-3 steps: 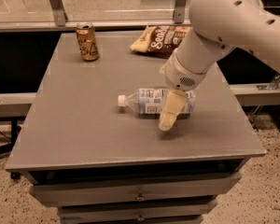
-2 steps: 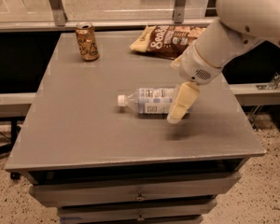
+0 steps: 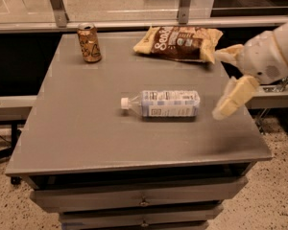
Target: Knock blue plastic bottle over
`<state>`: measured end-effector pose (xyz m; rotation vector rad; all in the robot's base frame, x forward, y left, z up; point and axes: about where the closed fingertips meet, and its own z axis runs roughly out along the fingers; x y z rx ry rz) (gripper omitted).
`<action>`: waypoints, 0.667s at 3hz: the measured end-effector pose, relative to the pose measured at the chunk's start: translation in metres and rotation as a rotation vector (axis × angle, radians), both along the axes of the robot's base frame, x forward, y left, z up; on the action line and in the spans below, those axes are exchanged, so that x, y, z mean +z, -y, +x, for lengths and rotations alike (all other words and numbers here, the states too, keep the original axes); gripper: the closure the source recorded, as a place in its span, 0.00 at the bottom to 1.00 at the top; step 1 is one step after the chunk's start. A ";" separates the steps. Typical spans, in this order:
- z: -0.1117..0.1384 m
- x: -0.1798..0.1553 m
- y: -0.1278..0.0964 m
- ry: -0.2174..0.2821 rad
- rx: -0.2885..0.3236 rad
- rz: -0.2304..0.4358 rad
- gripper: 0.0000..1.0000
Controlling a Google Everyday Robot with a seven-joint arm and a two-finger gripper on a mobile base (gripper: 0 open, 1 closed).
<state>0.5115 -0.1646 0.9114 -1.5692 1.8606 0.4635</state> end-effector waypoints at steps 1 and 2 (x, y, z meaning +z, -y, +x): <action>-0.027 0.022 0.035 0.063 0.054 0.087 0.00; -0.032 0.026 0.036 0.084 0.077 0.093 0.00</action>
Offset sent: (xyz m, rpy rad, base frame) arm -0.0233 -0.0307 0.0192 0.0774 -0.0550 0.0466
